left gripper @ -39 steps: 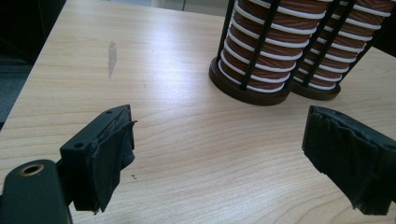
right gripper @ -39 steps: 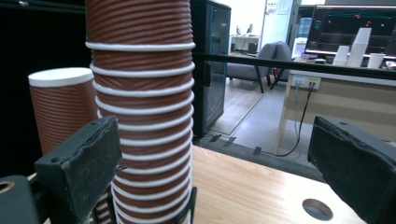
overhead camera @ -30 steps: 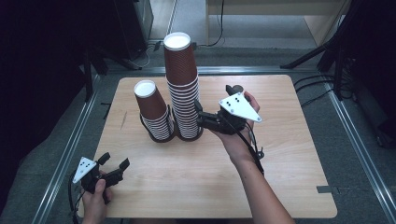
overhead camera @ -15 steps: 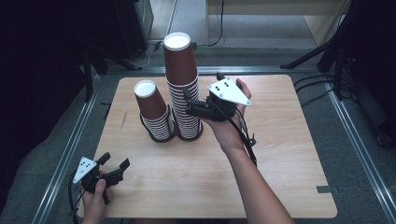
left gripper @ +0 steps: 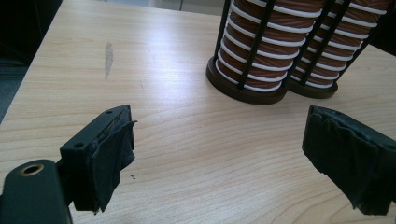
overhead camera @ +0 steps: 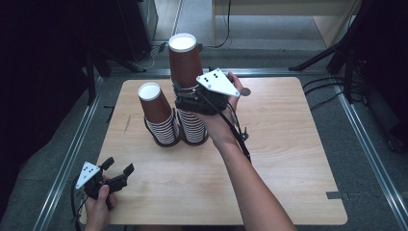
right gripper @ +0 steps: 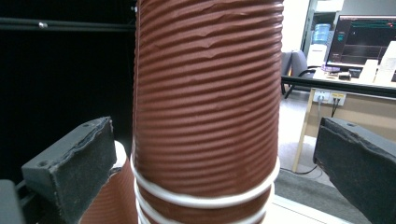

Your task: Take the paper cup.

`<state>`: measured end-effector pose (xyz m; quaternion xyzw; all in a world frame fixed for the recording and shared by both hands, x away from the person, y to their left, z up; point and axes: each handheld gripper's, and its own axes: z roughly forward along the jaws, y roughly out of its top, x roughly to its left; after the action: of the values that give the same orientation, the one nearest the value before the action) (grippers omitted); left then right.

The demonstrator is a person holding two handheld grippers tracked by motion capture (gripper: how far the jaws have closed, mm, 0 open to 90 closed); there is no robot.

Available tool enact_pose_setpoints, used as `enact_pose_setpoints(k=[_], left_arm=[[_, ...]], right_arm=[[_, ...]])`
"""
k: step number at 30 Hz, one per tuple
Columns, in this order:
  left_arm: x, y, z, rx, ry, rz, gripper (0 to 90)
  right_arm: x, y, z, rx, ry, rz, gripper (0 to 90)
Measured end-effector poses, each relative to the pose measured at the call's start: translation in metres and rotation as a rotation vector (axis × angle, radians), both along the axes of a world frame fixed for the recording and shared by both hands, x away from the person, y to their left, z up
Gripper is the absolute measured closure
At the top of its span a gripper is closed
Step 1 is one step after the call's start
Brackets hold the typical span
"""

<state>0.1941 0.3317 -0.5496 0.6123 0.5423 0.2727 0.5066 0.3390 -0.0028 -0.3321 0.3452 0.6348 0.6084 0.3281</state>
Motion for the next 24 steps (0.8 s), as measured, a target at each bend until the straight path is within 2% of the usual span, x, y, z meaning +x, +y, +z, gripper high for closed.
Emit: enact_pose_setpoints(k=[17,24], left_arm=[[0.001,0.0,0.0,-0.001,0.001,-0.004,9.2],[0.001,0.0,0.0,-0.001,0.0,-0.006,9.2]], right_arm=[[0.019,0.019,0.005,0.003,0.028,-0.047,1.2],[0.021,0.025,0.004,-0.018,0.012,-0.051,10.0]])
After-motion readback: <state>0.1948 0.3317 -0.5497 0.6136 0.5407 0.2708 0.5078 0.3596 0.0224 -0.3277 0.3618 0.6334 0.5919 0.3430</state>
